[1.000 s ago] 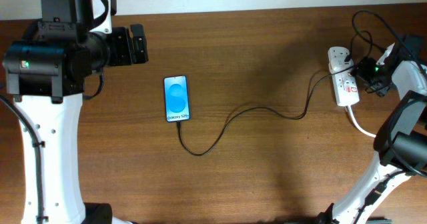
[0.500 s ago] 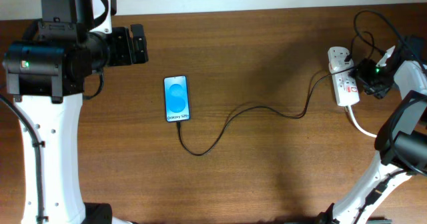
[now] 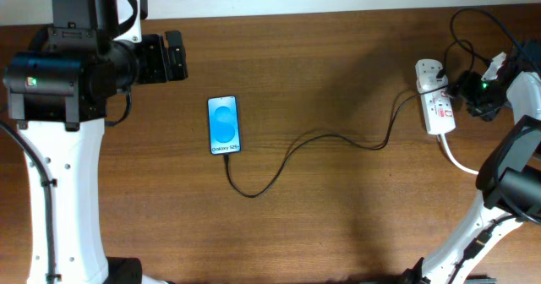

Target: Plug charger to phone and switch on socket

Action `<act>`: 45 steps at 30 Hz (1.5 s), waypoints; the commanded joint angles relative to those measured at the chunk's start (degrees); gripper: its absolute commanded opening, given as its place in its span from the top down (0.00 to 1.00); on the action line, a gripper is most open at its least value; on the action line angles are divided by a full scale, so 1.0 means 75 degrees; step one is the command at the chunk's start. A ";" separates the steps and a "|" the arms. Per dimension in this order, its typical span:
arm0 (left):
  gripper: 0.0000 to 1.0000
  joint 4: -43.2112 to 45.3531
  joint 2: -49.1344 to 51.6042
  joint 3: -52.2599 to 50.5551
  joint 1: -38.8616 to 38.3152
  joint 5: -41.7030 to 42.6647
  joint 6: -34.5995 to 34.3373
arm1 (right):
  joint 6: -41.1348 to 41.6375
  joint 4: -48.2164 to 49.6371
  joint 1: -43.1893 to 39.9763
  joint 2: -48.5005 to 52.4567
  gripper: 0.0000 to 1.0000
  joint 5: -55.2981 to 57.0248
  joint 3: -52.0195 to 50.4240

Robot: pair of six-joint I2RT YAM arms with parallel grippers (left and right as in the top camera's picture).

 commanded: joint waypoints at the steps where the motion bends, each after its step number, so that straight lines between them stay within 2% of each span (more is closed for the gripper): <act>1: 0.01 0.0015 -0.0061 0.0090 0.0052 -0.0079 -0.0012 | -0.0090 0.0070 -0.0009 0.0146 0.24 0.0527 0.0149; 11: 0.01 -0.0012 -0.0061 0.0090 0.0052 -0.0079 -0.0012 | -0.0003 0.0420 0.0251 0.0527 0.24 0.0309 0.0041; 22: 0.01 -0.0015 -0.0061 0.0090 0.0052 -0.0079 -0.0012 | -0.0096 0.0079 0.0653 0.0527 0.25 0.0230 0.0032; 35: 0.01 -0.0038 -0.0061 0.0090 0.0052 -0.0079 -0.0012 | -0.0050 -0.0175 0.0551 0.0883 0.26 -0.0289 0.0067; 39: 0.01 -0.0041 -0.0061 0.0090 0.0052 -0.0079 -0.0012 | 0.0058 -0.0822 -0.0326 0.0096 0.25 -0.0289 0.0647; 43: 0.01 -0.0041 -0.0061 0.0090 0.0052 -0.0079 -0.0012 | 0.0286 -0.2442 -0.1049 -0.1419 0.24 -0.0423 0.1172; 45: 0.01 -0.0041 -0.0061 0.0090 0.0052 -0.0079 -0.0012 | 0.0248 -0.3206 -0.1008 -0.2521 0.24 -0.1253 0.1172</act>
